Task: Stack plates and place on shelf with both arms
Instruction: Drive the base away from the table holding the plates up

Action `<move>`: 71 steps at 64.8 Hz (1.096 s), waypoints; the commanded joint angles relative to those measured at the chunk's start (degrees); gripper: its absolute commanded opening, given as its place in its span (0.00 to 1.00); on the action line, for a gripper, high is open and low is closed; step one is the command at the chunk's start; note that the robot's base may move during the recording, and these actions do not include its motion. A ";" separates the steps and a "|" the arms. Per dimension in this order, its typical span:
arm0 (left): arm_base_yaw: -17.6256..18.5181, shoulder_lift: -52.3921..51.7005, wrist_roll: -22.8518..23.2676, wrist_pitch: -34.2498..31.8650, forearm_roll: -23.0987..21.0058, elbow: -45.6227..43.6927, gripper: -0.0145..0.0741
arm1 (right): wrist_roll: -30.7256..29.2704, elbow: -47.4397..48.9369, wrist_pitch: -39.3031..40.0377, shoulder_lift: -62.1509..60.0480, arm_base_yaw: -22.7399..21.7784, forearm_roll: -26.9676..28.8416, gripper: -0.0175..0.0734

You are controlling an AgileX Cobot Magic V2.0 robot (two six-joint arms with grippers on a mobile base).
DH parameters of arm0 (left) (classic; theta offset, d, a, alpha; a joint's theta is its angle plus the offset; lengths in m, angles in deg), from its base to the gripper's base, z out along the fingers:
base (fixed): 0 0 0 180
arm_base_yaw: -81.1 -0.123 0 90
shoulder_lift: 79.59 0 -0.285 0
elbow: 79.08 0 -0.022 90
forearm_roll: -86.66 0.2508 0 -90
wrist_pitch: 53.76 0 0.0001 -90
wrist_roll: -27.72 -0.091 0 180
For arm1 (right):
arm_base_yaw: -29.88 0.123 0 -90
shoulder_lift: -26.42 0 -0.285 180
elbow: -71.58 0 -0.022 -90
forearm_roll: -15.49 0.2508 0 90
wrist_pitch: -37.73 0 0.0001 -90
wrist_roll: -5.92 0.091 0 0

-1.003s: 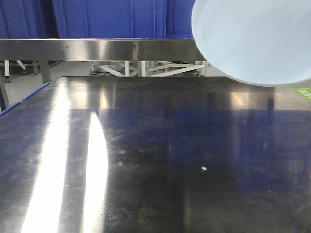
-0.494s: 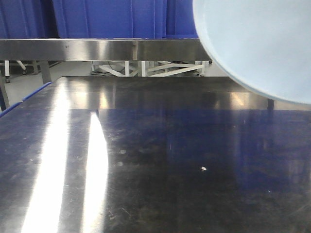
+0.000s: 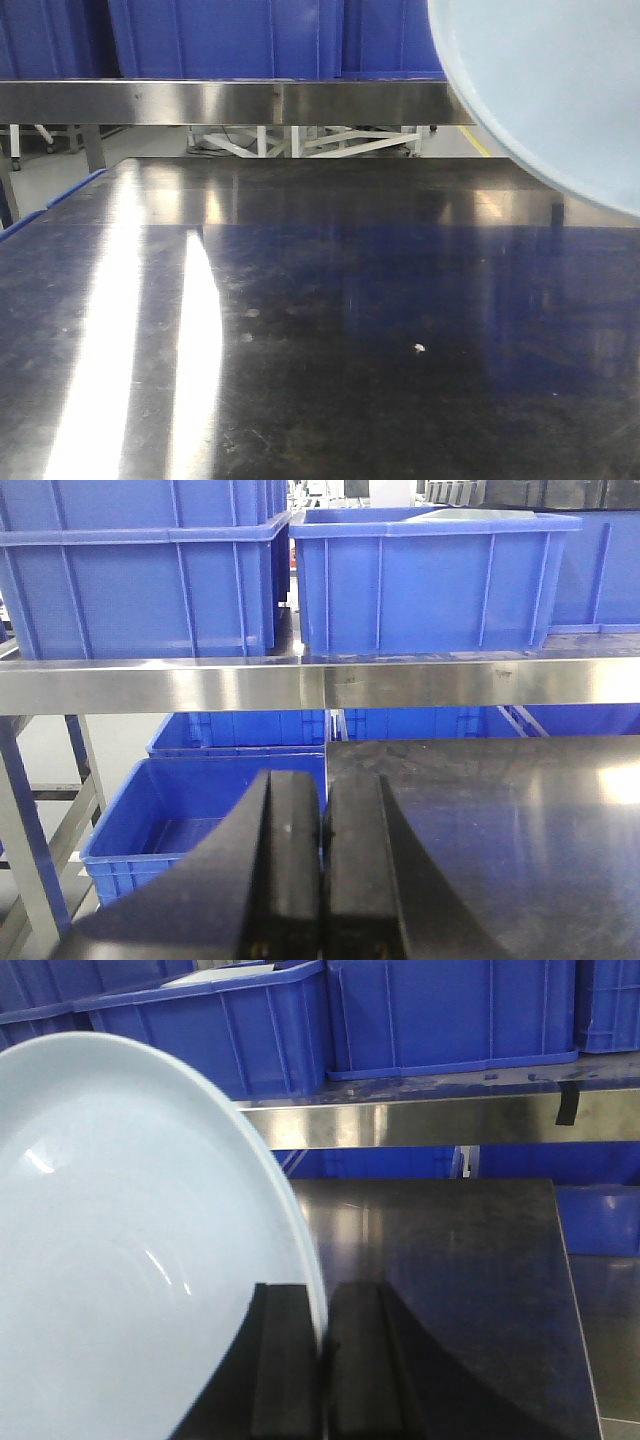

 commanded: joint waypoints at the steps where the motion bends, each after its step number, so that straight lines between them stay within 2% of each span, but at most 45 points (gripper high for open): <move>1: -0.12 0.13 0.21 -4.42 -0.12 -2.02 0.26 | -0.28 1.89 5.25 0.18 -0.28 0.24 0.25; 71: -0.12 0.13 0.21 -4.42 -0.12 -2.02 0.26 | -0.28 1.90 5.25 0.23 -0.28 0.24 0.25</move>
